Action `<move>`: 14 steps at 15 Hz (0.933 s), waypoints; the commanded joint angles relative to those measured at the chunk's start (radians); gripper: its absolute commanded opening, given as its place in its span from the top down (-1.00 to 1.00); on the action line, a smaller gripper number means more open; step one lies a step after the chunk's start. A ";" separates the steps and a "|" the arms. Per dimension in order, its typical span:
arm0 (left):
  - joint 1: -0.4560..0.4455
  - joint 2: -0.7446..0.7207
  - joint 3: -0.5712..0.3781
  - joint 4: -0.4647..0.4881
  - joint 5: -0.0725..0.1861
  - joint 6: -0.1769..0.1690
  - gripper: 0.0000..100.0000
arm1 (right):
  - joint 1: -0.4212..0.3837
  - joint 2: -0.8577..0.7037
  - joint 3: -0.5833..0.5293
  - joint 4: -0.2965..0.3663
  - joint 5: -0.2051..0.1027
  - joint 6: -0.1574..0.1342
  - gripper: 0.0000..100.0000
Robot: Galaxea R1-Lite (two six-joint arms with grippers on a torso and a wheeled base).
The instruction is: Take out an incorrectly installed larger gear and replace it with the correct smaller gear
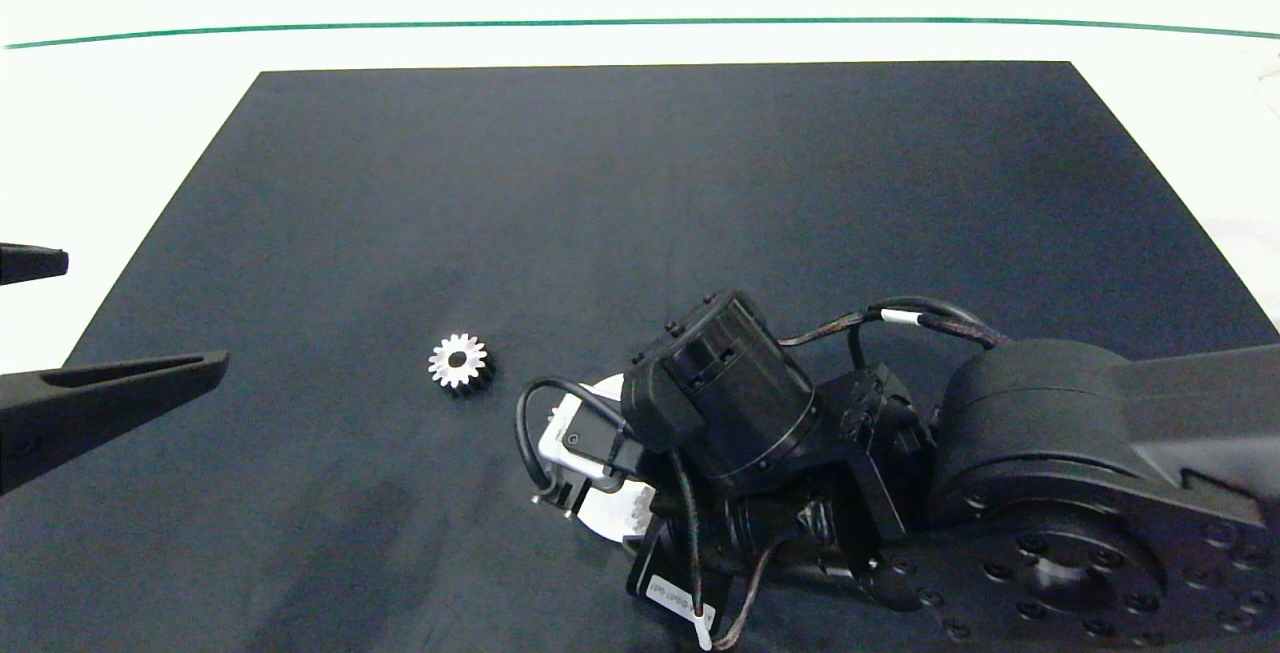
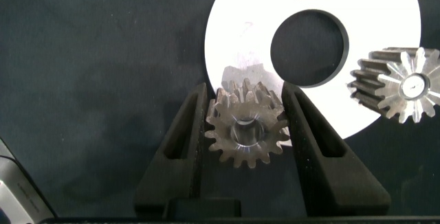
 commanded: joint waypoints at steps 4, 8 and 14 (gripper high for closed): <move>-0.002 0.004 0.004 0.001 0.003 0.002 -1.00 | -0.005 0.003 0.001 -0.006 -0.001 -0.002 -1.00; -0.014 0.004 0.004 -0.001 0.003 0.000 -1.00 | -0.005 0.005 -0.004 -0.008 -0.001 -0.002 -1.00; -0.005 -0.005 -0.007 -0.038 0.005 -0.001 -1.00 | -0.033 -0.113 0.052 -0.006 -0.001 -0.001 -1.00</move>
